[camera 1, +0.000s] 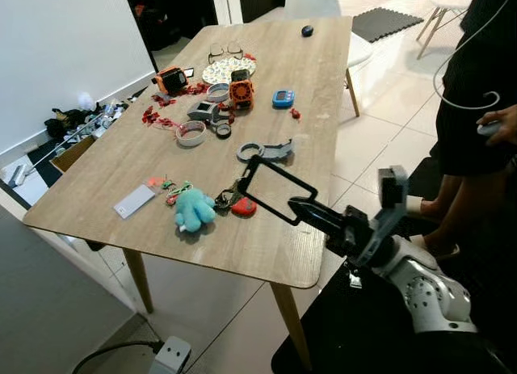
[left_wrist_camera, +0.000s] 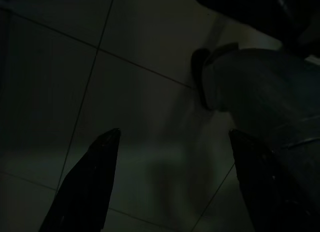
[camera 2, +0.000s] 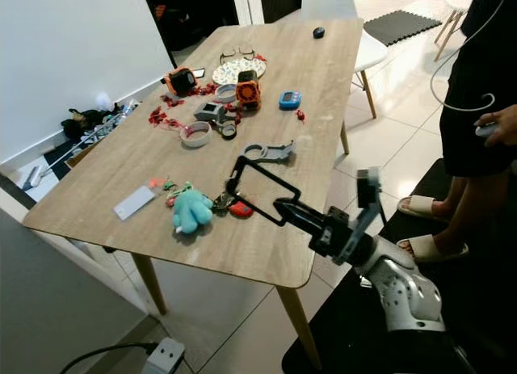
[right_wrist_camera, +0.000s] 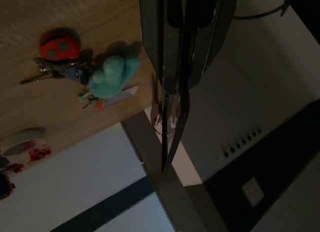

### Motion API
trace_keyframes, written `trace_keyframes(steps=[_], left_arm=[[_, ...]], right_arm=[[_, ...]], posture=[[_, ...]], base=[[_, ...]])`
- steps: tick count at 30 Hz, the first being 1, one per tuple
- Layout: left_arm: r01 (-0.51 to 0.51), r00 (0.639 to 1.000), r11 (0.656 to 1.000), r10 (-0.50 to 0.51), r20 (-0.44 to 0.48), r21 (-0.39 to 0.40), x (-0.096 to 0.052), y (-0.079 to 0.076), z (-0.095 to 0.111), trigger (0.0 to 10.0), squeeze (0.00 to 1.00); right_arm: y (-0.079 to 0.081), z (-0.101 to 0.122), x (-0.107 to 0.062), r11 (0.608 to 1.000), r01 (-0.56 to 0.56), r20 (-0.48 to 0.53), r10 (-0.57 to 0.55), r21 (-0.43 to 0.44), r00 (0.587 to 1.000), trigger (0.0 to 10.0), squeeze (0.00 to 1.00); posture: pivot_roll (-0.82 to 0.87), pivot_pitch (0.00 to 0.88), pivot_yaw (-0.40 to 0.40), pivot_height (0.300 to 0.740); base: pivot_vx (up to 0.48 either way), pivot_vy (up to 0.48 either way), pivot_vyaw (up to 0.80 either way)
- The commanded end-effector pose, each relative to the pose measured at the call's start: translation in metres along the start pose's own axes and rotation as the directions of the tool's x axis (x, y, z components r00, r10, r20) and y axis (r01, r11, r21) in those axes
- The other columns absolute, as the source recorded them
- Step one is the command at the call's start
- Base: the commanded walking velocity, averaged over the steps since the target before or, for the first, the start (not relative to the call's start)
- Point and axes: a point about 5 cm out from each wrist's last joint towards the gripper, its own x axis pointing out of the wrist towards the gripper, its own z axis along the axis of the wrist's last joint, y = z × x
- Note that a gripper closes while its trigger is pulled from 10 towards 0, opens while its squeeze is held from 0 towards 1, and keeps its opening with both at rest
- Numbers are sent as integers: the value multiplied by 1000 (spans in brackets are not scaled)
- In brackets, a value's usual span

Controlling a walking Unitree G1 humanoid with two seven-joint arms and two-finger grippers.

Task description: Hang keys on a hook

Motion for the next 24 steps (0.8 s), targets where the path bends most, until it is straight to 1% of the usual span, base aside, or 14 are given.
trace_keyframes(steps=[1,2,3,4,5,8,10,13,15,18,22,24], left_arm=[[-13,1000,1000,12,-17,-17,0,-1,-3,10000,0],[-15,1000,1000,15,-19,-16,1,-1,-3,10000,0],[-15,1000,1000,15,-19,-16,1,-1,-3,10000,0],[-18,1000,1000,18,-21,-15,1,-2,-4,10000,0],[-20,1000,1000,20,-23,-15,1,-2,-4,10000,0],[-25,999,1000,24,-26,-15,2,-4,-5,10000,0],[-25,999,1000,25,-27,-14,2,-5,-6,10000,0],[-25,999,1000,24,-28,-13,3,-7,-6,10000,0],[-23,999,1000,23,-30,-11,4,-11,-6,10000,0],[-25,999,1000,24,-29,-9,5,-14,-5,10000,0],[-28,999,1000,28,-30,-8,6,-15,-4,10000,0],[-36,999,999,35,-33,-6,5,-13,-6,10000,0]], right_arm=[[6,-3,14,999,-33,-35,32,-29,999,0,0],[7,-7,17,999,-31,-55,29,-37,998,1569,0],[7,-7,17,999,-31,-55,29,-37,998,1569,0],[9,-14,22,999,-37,-80,34,-36,996,8588,0],[10,-19,25,999,-41,-98,37,-37,994,10000,0],[13,-34,35,998,-26,-145,18,-59,989,10000,0],[13,-35,39,998,-14,-124,8,-53,992,10000,0],[14,-35,41,998,-14,-117,7,-57,993,10000,0],[16,-36,44,997,-26,-117,17,-79,993,10000,0],[17,-37,44,996,-36,-123,26,-84,992,10000,0],[17,-38,44,996,-43,-124,32,-83,992,10000,0],[18,-42,43,995,-48,-138,36,-86,990,10000,0]], posture=[[-145,43,129,740],[-145,36,125,740],[-145,36,125,740],[-145,36,125,740],[-145,36,125,740],[-145,29,123,740],[-146,32,123,740],[-147,31,125,740],[-146,34,127,740],[-143,34,128,740],[-143,34,128,740],[-139,33,129,740]], base=[[0,0,0],[0,0,0],[0,0,0],[0,0,0],[0,0,0],[0,0,0],[0,0,0],[0,0,0],[0,0,725],[0,0,783],[0,0,775],[0,0,769]])
